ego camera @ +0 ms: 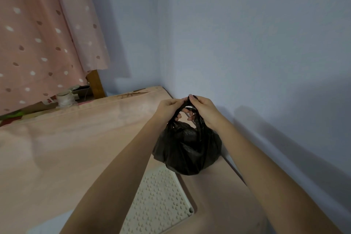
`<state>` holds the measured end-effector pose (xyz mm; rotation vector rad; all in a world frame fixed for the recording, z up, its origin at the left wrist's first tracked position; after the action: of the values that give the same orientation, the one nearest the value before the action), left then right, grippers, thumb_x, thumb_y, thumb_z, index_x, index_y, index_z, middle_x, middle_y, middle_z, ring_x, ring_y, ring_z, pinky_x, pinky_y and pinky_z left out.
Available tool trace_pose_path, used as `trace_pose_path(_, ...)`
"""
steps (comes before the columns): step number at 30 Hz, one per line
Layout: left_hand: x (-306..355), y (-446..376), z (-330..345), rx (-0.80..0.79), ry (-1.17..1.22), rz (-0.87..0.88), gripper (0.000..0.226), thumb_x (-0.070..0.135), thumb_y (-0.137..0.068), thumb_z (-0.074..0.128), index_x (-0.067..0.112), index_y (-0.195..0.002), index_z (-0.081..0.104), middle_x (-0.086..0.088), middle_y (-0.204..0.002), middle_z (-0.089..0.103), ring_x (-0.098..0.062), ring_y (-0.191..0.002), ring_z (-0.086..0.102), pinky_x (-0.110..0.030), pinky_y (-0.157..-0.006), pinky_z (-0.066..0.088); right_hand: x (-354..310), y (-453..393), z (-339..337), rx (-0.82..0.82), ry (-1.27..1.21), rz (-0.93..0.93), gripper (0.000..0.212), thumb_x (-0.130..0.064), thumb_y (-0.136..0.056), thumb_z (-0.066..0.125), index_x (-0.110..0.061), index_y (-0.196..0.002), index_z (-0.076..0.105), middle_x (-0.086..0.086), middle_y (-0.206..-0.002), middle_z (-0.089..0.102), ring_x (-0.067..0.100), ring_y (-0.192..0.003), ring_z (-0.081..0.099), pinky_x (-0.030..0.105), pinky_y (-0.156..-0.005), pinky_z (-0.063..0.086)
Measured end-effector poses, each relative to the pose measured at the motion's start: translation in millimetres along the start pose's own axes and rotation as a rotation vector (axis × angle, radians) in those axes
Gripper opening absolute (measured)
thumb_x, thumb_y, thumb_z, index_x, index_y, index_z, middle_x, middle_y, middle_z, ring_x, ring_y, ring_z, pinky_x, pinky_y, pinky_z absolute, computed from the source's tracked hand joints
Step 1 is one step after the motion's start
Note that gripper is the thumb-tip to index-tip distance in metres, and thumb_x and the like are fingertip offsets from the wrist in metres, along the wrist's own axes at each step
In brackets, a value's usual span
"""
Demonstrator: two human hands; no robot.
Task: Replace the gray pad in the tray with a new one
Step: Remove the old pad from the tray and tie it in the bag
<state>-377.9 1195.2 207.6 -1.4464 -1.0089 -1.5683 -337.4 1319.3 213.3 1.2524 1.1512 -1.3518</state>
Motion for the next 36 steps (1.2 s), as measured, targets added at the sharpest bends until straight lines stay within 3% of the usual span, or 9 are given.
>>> trace_pose_path(6,-1,3,5,0.137,-0.155,0.022,0.028,0.027,-0.101,0.040,0.002,-0.095,0.051,-0.009,-0.062,0.062,-0.009,-0.031,0.050,-0.017,-0.034,0.040,7,2,-8,0.096,-0.023,-0.004,0.027,-0.028,-0.098,0.047,-0.011,-0.089,0.067,-0.001,-0.059,0.066,0.011,-0.050,0.057,0.024,-0.049,0.049)
trace_pose_path(10,8,2,5,0.185,0.012,0.039,0.029,0.032,-0.102,0.035,0.012,-0.084,0.046,-0.011,-0.073,0.056,-0.017,-0.046,0.049,-0.023,-0.043,0.041,8,-6,-14,0.134,-0.056,0.058,0.028,-0.031,-0.098,0.048,-0.009,-0.085,0.062,0.012,-0.066,0.060,0.015,-0.047,0.053,0.028,-0.050,0.047)
trace_pose_path(12,8,4,5,0.075,0.109,0.050,0.030,0.033,-0.100,0.042,0.013,-0.079,0.052,-0.006,-0.071,0.052,-0.011,-0.049,0.046,-0.020,-0.045,0.039,10,-8,-16,0.133,-0.055,0.097,0.028,-0.030,-0.098,0.049,-0.008,-0.085,0.062,0.010,-0.064,0.056,0.014,-0.046,0.053,0.028,-0.051,0.048)
trace_pose_path(15,-3,11,8,-0.117,-0.187,0.047,0.031,0.037,-0.094,0.054,0.010,-0.081,0.064,-0.001,-0.071,0.060,-0.005,-0.051,0.048,-0.013,-0.050,0.041,7,-10,-17,0.128,0.015,0.058,0.029,-0.029,-0.098,0.049,-0.012,-0.083,0.068,0.004,-0.073,0.067,0.012,-0.062,0.064,0.023,-0.058,0.052)
trace_pose_path(19,-3,5,4,-0.012,-0.401,0.093,0.025,0.022,-0.080,0.074,0.012,-0.063,0.058,-0.001,-0.060,0.061,0.002,-0.039,0.052,-0.009,-0.043,0.041,1,-10,-8,0.079,0.109,-0.013,0.031,-0.030,-0.098,0.048,-0.018,-0.079,0.070,-0.004,-0.076,0.069,0.010,-0.074,0.066,0.020,-0.063,0.051)
trace_pose_path(25,2,5,14,-0.155,-0.441,-0.034,0.009,0.012,-0.098,0.045,0.010,-0.105,0.050,-0.004,-0.058,0.066,-0.009,-0.033,0.053,-0.017,-0.036,0.042,-2,-9,-12,0.025,0.153,-0.039,0.029,-0.030,-0.098,0.048,-0.019,-0.084,0.070,-0.011,-0.081,0.072,0.003,-0.081,0.068,0.016,-0.069,0.051)
trace_pose_path(28,4,-1,11,-0.029,-0.310,-0.048,0.027,0.000,-0.095,0.039,-0.004,-0.111,0.061,-0.003,-0.055,0.065,-0.007,-0.037,0.056,-0.017,-0.040,0.045,-1,-10,-15,0.056,0.219,-0.071,0.026,-0.029,-0.098,0.047,-0.020,-0.089,0.069,0.000,-0.095,0.070,0.009,-0.088,0.065,0.019,-0.077,0.053)
trace_pose_path(32,1,-5,6,0.027,0.242,-0.214,0.027,0.001,-0.084,0.056,0.006,-0.109,0.068,-0.007,-0.082,0.067,-0.014,-0.066,0.064,-0.024,-0.060,0.052,8,-9,-26,0.127,0.250,-0.071,0.023,-0.030,-0.097,0.049,-0.020,-0.089,0.068,0.004,-0.087,0.067,0.014,-0.081,0.062,0.025,-0.076,0.050)
trace_pose_path(36,-4,-9,-8,0.144,0.280,-0.165,0.021,0.016,-0.083,0.067,0.008,-0.103,0.071,-0.002,-0.082,0.070,-0.017,-0.075,0.067,-0.026,-0.069,0.054,20,-6,-30,0.154,0.256,-0.058,0.020,-0.027,-0.096,0.052,-0.022,-0.084,0.067,-0.003,-0.074,0.064,0.007,-0.068,0.058,0.017,-0.067,0.048)
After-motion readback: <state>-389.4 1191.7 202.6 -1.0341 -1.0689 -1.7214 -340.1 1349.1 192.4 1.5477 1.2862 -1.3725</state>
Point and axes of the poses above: each hand's wrist, its own y-axis away from the middle knuckle, its own z-axis out of the palm, x = y × z, the point moved 4 cm from there along -y, towards the middle knuckle
